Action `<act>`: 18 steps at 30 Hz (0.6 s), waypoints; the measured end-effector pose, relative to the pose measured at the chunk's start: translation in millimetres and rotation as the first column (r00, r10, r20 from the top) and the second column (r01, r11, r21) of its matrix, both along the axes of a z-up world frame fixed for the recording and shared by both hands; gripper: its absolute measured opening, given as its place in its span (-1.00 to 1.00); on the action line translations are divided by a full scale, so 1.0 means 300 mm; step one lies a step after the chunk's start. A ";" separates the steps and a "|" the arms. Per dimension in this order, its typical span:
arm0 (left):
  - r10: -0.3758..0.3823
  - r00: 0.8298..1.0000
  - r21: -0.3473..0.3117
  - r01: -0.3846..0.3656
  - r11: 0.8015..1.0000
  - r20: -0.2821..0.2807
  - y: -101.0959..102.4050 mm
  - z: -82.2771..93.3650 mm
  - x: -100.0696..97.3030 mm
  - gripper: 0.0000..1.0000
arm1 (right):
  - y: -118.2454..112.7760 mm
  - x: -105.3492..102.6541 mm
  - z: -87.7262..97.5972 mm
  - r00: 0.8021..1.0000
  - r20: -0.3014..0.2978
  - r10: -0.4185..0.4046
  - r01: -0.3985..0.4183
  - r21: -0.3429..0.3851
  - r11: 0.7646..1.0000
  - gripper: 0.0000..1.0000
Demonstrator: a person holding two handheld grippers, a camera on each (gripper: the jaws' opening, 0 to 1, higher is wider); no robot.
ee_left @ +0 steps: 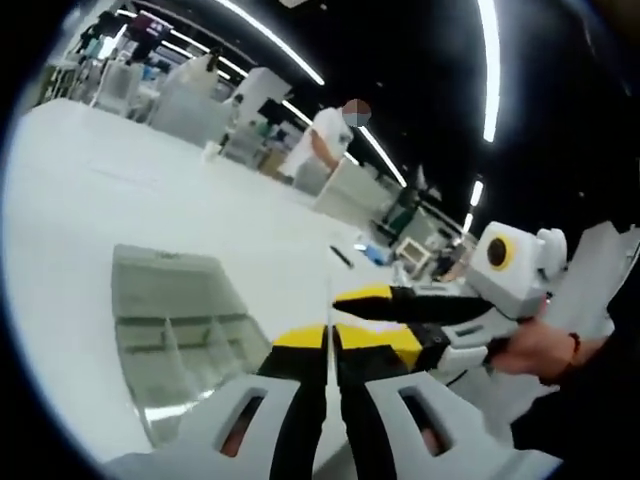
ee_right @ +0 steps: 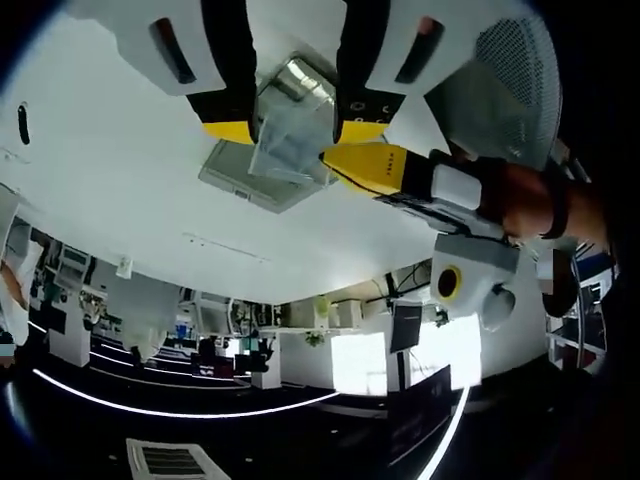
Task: Insert the divider into the dual guide fixture by aligning both edges with the guide slots and pushing it downward to the bottom, including one-sided entry, uneven engagement, binding, and posture correction.
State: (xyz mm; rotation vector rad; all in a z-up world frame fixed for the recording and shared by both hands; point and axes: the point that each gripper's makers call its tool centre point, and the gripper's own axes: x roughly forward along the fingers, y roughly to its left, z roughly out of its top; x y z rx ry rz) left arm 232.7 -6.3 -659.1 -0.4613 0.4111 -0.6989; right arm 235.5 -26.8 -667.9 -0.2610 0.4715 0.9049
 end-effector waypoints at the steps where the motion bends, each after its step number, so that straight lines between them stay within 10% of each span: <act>1: 0.001 1.000 0.003 -0.001 1.000 0.006 0.004 0.003 -0.004 -1.00 | 0.001 -0.002 0.003 1.000 0.006 0.016 -0.016 -0.008 1.000 -0.55; 18: 0.067 0.994 0.130 -0.079 0.988 0.089 0.089 0.015 -0.084 -1.00 | 0.076 -0.044 0.057 0.938 0.102 0.331 -0.313 -0.163 0.936 -0.66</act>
